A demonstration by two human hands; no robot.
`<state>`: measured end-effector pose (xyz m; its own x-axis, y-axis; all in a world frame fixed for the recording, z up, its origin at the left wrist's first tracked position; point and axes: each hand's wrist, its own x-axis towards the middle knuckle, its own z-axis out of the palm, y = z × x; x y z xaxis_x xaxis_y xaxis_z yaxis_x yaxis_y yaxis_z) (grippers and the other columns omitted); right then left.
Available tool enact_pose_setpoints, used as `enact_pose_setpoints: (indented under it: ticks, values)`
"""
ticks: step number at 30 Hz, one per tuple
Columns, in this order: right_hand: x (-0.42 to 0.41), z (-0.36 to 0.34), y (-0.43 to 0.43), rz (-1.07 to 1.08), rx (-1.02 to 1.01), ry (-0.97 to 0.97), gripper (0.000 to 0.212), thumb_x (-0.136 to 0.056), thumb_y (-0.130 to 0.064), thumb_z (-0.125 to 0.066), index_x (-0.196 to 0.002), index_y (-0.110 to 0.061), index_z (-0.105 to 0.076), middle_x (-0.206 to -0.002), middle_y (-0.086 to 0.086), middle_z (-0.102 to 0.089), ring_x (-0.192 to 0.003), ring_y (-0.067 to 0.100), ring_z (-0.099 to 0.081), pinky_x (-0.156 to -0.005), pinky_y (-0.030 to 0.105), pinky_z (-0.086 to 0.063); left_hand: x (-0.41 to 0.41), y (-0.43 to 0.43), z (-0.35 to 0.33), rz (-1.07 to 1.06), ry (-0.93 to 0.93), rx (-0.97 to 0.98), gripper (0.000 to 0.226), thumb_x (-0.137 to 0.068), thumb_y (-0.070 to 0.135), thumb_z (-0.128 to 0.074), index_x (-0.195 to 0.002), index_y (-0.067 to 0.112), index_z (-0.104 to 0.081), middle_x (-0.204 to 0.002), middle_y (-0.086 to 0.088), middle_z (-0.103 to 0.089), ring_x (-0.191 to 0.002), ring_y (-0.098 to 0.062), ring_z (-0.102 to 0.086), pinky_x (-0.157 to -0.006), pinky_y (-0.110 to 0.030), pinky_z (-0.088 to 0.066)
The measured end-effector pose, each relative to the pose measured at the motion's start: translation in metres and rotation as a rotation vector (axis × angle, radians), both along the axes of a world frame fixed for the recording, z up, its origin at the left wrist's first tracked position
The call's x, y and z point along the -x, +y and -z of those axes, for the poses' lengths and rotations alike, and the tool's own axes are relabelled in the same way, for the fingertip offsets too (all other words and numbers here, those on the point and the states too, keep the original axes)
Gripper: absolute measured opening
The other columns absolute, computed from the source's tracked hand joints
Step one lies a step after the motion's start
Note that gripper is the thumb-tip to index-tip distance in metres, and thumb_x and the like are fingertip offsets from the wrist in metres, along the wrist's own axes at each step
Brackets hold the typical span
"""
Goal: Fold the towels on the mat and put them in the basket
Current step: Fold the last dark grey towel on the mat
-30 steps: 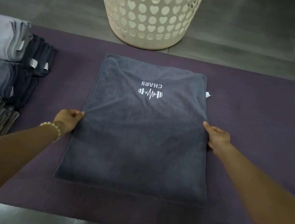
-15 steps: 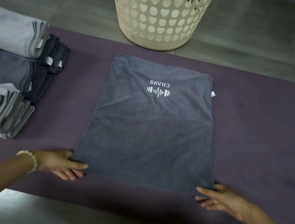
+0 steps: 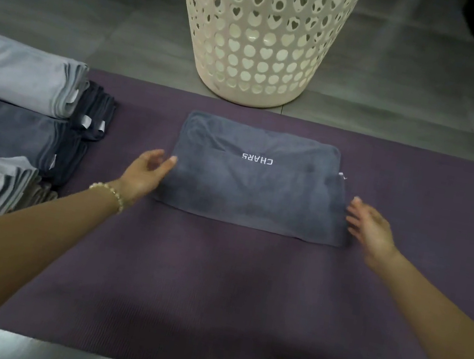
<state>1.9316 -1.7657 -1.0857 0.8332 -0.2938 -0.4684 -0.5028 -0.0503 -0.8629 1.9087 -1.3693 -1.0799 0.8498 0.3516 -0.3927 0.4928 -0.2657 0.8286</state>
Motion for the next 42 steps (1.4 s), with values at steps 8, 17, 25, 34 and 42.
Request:
enact_pose_setpoints:
  ticks: [8, 17, 25, 34, 42]
  values:
    - [0.017, 0.040, -0.003, -0.191, 0.434, 0.202, 0.042, -0.080, -0.030, -0.075, -0.102, 0.004, -0.067, -0.091, 0.009, -0.063, -0.081, 0.022, -0.058, -0.070, 0.032, -0.049, -0.001, 0.013, 0.050, 0.105, 0.406, -0.277, 0.088, -0.075, 0.056, -0.069, -0.138, 0.002, -0.041, -0.140, -0.017, -0.043, -0.129, -0.034, -0.042, -0.110, -0.039, -0.034]
    - [-0.008, 0.037, 0.008, -0.033, 0.048, 0.209, 0.039, -0.082, -0.020, -0.073, -0.115, -0.003, -0.059, -0.113, 0.011, -0.063, -0.096, 0.022, -0.059, -0.075, 0.028, -0.051, -0.020, -0.001, 0.041, -0.048, 0.289, -0.001, 0.050, -0.083, 0.025, -0.072, -0.119, -0.006, -0.056, -0.116, -0.015, -0.061, -0.104, -0.029, -0.060, -0.077, -0.030, -0.054]
    - [0.028, 0.014, -0.015, -0.136, 0.031, 0.137, 0.044, -0.077, -0.036, -0.075, -0.109, -0.006, -0.068, -0.080, 0.003, -0.065, -0.063, 0.012, -0.057, -0.052, 0.020, -0.043, 0.014, 0.030, 0.012, 0.138, 0.325, 0.163, 0.028, -0.080, 0.035, -0.071, -0.096, 0.013, -0.065, -0.087, 0.001, -0.065, -0.075, -0.009, -0.060, -0.052, -0.014, -0.050]
    - [0.097, 0.048, -0.030, -0.345, 0.329, 0.257, 0.029, -0.076, -0.023, -0.078, -0.093, -0.008, -0.060, -0.092, 0.013, -0.070, -0.082, 0.025, -0.067, -0.068, 0.036, -0.057, 0.073, 0.053, 0.042, 0.500, 0.579, -0.190, 0.036, -0.082, 0.042, -0.068, -0.100, 0.011, -0.062, -0.099, -0.009, -0.066, -0.086, -0.018, -0.064, -0.069, -0.023, -0.055]
    - [0.020, 0.025, -0.004, -0.646, 0.789, -0.339, 0.047, -0.079, -0.019, -0.075, -0.122, -0.014, -0.058, -0.121, 0.006, -0.056, -0.111, 0.023, -0.053, -0.097, 0.029, -0.039, 0.002, 0.019, 0.027, 0.780, -0.121, -0.869, 0.063, -0.086, 0.044, -0.062, -0.140, 0.019, -0.039, -0.141, -0.004, -0.040, -0.129, -0.028, -0.038, -0.106, -0.042, -0.034]
